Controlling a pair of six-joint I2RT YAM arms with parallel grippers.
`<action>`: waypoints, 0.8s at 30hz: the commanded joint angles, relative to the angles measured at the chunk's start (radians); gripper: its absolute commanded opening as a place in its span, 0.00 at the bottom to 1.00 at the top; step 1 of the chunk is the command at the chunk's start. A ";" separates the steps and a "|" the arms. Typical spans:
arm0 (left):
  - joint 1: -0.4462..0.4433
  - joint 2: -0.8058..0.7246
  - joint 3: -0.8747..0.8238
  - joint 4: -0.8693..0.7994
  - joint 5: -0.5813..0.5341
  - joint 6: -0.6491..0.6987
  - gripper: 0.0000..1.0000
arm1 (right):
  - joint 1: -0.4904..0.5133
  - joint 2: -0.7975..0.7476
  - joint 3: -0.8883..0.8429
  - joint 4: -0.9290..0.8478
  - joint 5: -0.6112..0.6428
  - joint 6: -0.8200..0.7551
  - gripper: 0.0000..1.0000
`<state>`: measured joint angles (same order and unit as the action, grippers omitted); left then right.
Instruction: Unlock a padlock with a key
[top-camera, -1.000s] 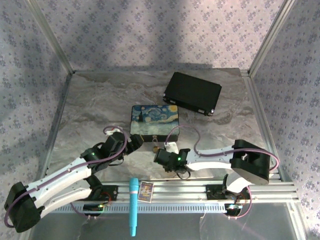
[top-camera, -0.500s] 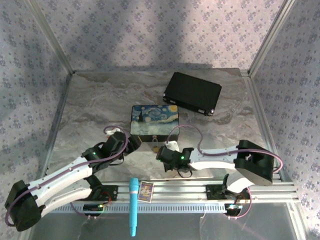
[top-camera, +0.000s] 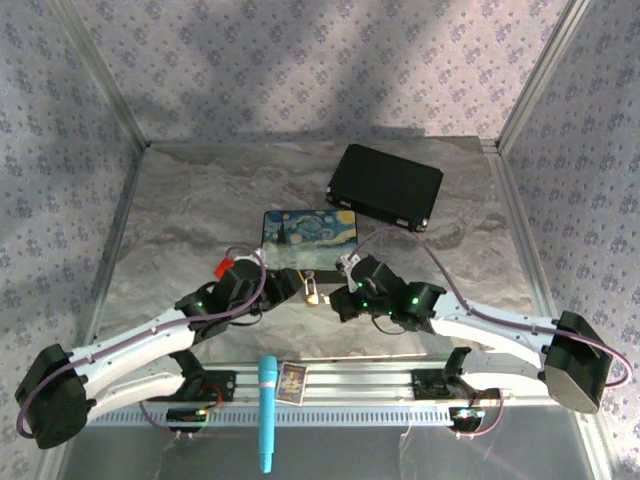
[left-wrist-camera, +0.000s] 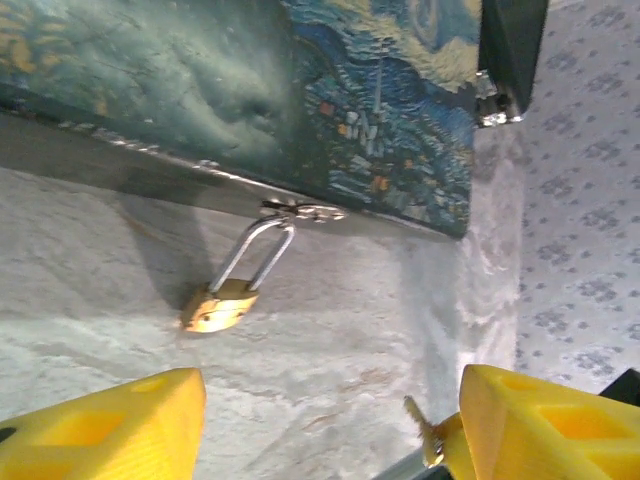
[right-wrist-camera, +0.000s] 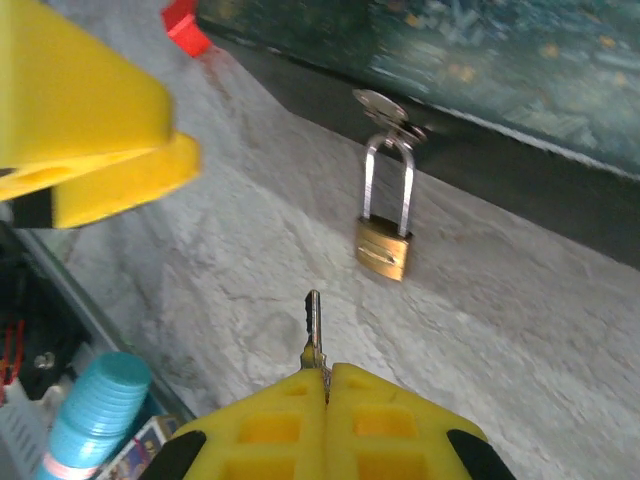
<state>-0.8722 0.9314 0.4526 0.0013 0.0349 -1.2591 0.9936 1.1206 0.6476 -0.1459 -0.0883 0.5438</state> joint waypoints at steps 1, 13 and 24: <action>-0.021 -0.003 -0.043 0.178 0.002 -0.172 0.71 | -0.009 -0.016 -0.009 0.087 -0.076 -0.034 0.00; -0.030 -0.049 -0.056 0.221 -0.031 -0.304 0.51 | -0.018 0.043 -0.016 0.343 -0.139 0.033 0.00; -0.030 -0.082 -0.065 0.185 -0.029 -0.300 0.12 | -0.036 0.093 0.010 0.379 -0.168 0.031 0.00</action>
<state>-0.8989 0.8692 0.4023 0.1833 0.0109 -1.5551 0.9615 1.2053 0.6380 0.1986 -0.2340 0.5648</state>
